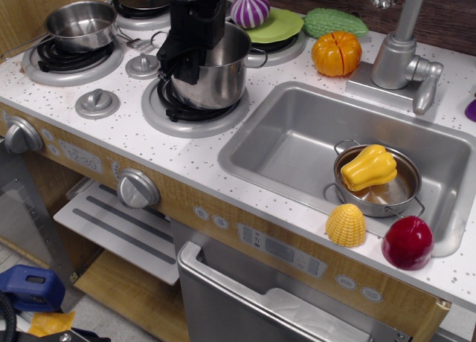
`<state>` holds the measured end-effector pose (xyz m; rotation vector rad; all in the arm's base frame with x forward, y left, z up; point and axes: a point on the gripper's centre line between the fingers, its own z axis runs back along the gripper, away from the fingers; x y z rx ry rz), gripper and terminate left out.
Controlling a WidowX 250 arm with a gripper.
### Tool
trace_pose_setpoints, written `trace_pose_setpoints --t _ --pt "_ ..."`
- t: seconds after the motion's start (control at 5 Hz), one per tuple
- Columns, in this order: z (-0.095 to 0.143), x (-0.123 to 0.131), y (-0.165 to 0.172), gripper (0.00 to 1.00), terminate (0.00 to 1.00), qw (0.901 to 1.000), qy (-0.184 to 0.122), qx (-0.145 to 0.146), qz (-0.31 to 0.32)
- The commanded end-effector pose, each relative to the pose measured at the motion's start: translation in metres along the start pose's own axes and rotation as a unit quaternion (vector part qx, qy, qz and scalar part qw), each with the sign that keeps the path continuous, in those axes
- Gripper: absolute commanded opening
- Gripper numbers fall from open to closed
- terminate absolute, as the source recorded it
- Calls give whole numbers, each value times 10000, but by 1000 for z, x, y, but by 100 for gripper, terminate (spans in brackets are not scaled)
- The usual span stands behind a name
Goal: Put pot on stove which is near stove
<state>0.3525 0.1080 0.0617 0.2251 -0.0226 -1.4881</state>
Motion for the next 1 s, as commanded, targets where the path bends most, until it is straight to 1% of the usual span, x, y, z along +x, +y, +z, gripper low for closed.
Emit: trace_pose_setpoints --t 0.0,0.2,0.4,0.6,0.8 --pt "19 -10 -1 0 0 9990 35 429 123" --pt "16 -12 0 0 0 9991 -58 399 98" --pt "15 -15 2 100 0 9985 -137 529 -24" --pt "15 -15 2 100 0 9985 -137 529 -24" --pt "15 -15 2 100 100 9985 -137 529 -24"
